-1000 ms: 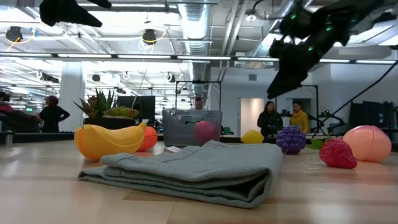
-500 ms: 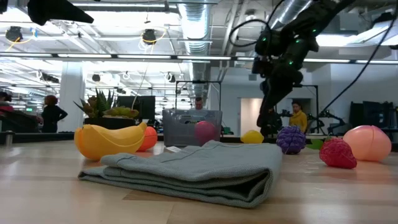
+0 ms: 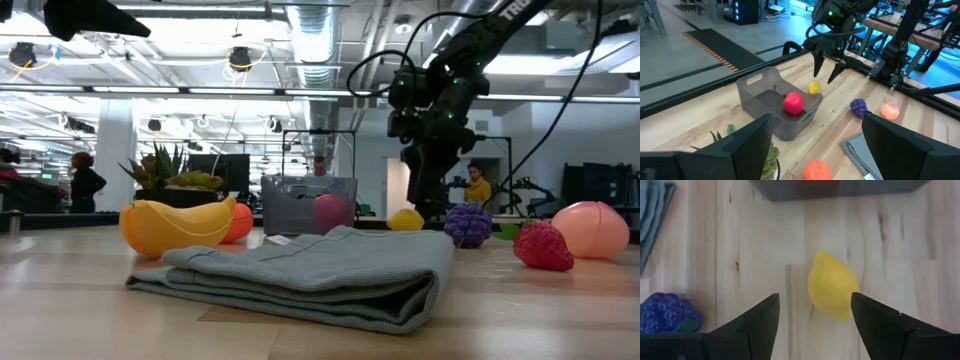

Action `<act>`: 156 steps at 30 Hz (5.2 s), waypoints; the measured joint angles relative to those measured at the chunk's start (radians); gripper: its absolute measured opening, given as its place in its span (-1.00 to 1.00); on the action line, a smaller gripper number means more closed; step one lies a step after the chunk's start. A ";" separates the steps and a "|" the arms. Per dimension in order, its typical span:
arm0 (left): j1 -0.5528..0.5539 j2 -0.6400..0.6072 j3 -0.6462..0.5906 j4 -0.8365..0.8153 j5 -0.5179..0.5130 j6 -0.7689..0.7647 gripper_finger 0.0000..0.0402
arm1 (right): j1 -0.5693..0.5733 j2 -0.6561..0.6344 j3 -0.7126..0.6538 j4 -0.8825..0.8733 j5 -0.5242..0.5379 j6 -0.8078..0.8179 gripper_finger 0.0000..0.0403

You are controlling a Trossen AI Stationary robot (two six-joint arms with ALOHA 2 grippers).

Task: Pick and placing Produce into tupperware
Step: Put the yellow lemon into the black bin

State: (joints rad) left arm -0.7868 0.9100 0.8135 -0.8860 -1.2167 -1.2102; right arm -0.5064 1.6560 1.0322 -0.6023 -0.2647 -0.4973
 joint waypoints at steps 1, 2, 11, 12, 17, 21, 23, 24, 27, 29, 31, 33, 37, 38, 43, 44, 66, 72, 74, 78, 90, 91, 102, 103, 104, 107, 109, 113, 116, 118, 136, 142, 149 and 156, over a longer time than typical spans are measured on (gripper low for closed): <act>0.000 0.000 0.000 0.000 0.000 0.000 0.47 | 0.003 0.008 0.000 0.000 0.000 0.000 0.35; 0.000 0.000 0.000 0.000 0.000 0.000 0.47 | 0.003 0.013 0.000 0.001 0.003 0.001 0.35; 0.000 0.000 0.000 -0.022 0.000 -0.019 0.47 | 0.000 0.018 0.000 0.048 0.036 0.018 0.35; 0.000 0.000 0.000 -0.022 0.000 -0.020 0.47 | 0.001 0.018 0.000 0.052 0.041 0.017 0.35; 0.000 0.000 0.000 -0.024 -0.001 -0.020 0.47 | 0.011 0.049 0.001 0.073 0.058 0.018 0.35; 0.000 0.000 0.000 -0.024 -0.001 -0.020 0.47 | 0.026 0.084 0.001 0.056 0.060 0.018 0.35; 0.000 0.000 0.000 -0.024 0.000 -0.023 0.47 | 0.036 0.099 0.000 0.057 0.072 0.022 0.35; 0.000 0.000 0.000 -0.024 0.000 -0.024 0.47 | 0.042 0.102 0.000 0.066 0.080 0.026 0.35; -0.006 0.000 0.000 -0.024 0.000 -0.024 0.47 | 0.050 0.117 0.002 0.068 0.083 0.035 0.35; -0.011 0.000 0.000 -0.024 0.000 -0.026 0.47 | 0.050 0.121 0.002 0.063 0.083 0.044 0.35; -0.014 0.000 0.000 -0.025 0.000 -0.031 0.47 | 0.052 0.120 0.003 0.071 0.083 0.045 0.35; -0.015 0.000 0.000 -0.025 0.000 -0.032 0.47 | 0.055 0.120 0.003 0.079 0.085 0.050 0.35; -0.016 0.000 0.000 -0.025 -0.002 -0.032 0.47 | 0.056 0.120 0.003 0.110 0.081 0.078 0.35; -0.016 0.000 0.000 -0.026 -0.002 -0.032 0.47 | 0.057 0.120 0.003 0.110 0.081 0.079 0.35; -0.016 0.000 0.000 -0.026 -0.003 -0.032 0.47 | 0.071 0.120 0.003 0.121 0.079 0.082 0.35; -0.016 0.000 0.000 -0.026 -0.003 -0.032 0.47 | 0.075 0.120 0.003 0.129 0.077 0.088 0.35; -0.028 0.008 0.001 -0.034 0.003 -0.051 0.47 | 0.073 0.149 0.004 0.061 0.064 0.130 0.35; -0.039 0.008 0.001 -0.043 0.003 -0.067 0.47 | 0.058 0.149 0.004 0.027 0.068 0.130 0.35; -0.039 0.008 0.001 -0.043 0.003 -0.069 0.47 | 0.055 0.149 0.004 0.026 0.068 0.130 0.35; -0.039 0.008 0.001 -0.044 0.000 -0.069 0.47 | 0.056 0.149 0.004 0.026 0.068 0.131 0.35; -0.039 0.008 0.001 -0.044 -0.002 -0.069 0.47 | 0.062 0.149 0.003 0.026 0.068 0.131 0.28; -0.039 0.008 0.001 -0.044 -0.002 -0.069 0.47 | 0.062 0.149 0.003 0.026 0.068 0.131 0.26; -0.039 0.008 0.001 -0.044 -0.002 -0.069 0.47 | 0.062 0.148 0.003 0.026 0.069 0.137 0.18; -0.039 0.008 0.001 -0.043 -0.002 -0.070 0.47 | 0.062 0.148 0.003 0.027 0.072 0.142 0.19; -0.039 0.008 0.001 -0.043 -0.002 -0.069 0.47 | 0.062 0.148 0.003 0.027 0.076 0.143 0.19; -0.039 0.008 0.001 -0.043 -0.002 -0.070 0.47 | 0.062 0.148 0.003 0.028 0.076 0.151 0.16; -0.039 0.008 0.001 -0.043 -0.002 -0.070 0.47 | 0.062 0.148 0.003 0.028 0.076 0.151 0.12; -0.039 0.008 0.001 -0.043 -0.003 -0.071 0.47 | 0.062 0.148 0.003 0.028 0.075 0.155 0.13; -0.039 0.008 0.001 -0.043 -0.002 -0.074 0.47 | 0.062 0.148 0.003 0.027 0.076 0.159 0.17; -0.039 0.008 0.001 -0.043 -0.002 -0.074 0.47 | 0.062 0.148 0.003 0.027 0.076 0.159 0.17; -0.039 0.008 0.000 -0.043 -0.002 -0.074 0.47 | 0.052 0.098 0.030 0.010 0.026 0.181 0.13; -0.039 0.008 0.000 -0.043 -0.003 -0.074 0.47 | 0.052 0.051 0.067 0.002 0.024 0.177 0.18; -0.039 0.008 0.000 -0.043 -0.002 -0.074 0.47 | 0.052 0.004 0.119 -0.006 0.022 0.176 0.14; -0.039 0.008 0.000 -0.043 -0.003 -0.073 0.47 | 0.055 -0.002 0.192 -0.036 0.023 0.183 0.18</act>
State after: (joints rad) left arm -0.8256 0.9180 0.8139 -0.9295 -1.2193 -1.2835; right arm -0.4511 1.6536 1.2238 -0.6388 -0.2415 -0.3141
